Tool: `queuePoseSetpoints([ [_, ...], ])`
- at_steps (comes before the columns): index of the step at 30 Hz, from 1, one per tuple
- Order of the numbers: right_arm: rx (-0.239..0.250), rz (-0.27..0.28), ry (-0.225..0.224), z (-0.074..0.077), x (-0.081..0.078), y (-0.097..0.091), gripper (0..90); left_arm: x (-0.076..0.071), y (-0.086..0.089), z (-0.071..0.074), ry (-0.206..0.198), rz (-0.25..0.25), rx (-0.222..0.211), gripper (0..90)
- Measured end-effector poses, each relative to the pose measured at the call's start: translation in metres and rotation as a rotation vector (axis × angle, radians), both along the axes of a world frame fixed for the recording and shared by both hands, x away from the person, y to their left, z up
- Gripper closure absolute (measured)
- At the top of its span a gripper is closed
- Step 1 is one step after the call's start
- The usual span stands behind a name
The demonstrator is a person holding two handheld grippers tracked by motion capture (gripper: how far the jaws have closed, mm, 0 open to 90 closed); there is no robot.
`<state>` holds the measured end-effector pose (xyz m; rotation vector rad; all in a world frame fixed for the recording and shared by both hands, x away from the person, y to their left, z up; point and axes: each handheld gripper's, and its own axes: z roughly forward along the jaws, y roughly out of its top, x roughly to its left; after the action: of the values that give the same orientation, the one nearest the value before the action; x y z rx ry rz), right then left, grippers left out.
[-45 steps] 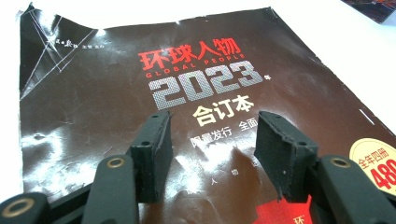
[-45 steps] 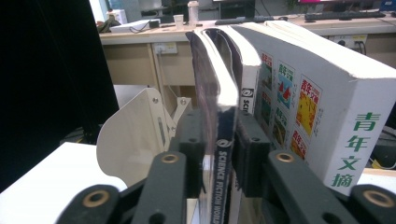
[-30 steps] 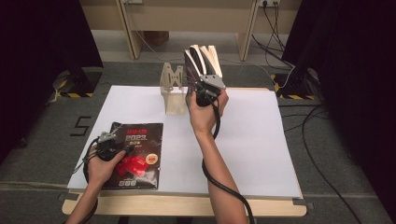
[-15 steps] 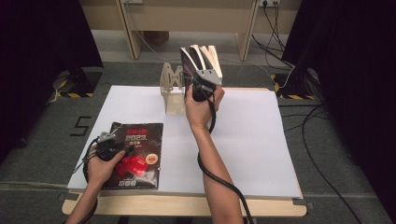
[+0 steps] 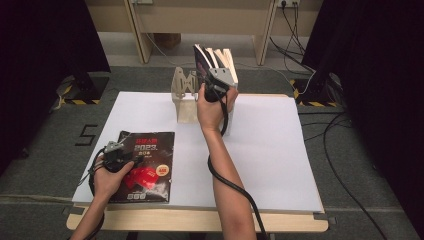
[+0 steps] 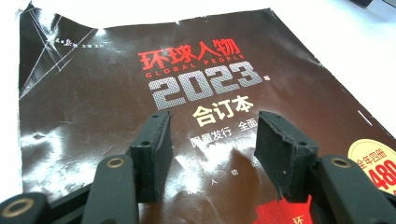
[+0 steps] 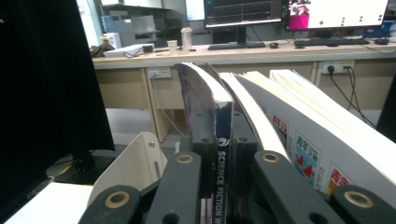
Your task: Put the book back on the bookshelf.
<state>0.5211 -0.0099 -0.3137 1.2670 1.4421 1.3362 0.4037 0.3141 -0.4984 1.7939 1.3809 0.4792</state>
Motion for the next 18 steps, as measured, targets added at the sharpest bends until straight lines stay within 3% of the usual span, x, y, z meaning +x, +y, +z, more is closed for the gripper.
queuePoseSetpoints([
  [6, -0.015, -0.011, -0.005, -0.006, 0.008, 0.003, 84.9, 0.000, 0.001, 0.000, 0.004, -0.001, -0.004, 45.2],
  [11, -0.036, -0.008, -0.006, -0.012, 0.005, 0.007, 84.8, 0.000, 0.000, 0.000, 0.001, -0.001, -0.001, 45.1],
  [18, -0.062, 0.008, 0.043, -0.014, -0.006, 0.007, 84.2, 0.000, 0.000, 0.000, 0.001, -0.004, 0.005, 45.1],
])
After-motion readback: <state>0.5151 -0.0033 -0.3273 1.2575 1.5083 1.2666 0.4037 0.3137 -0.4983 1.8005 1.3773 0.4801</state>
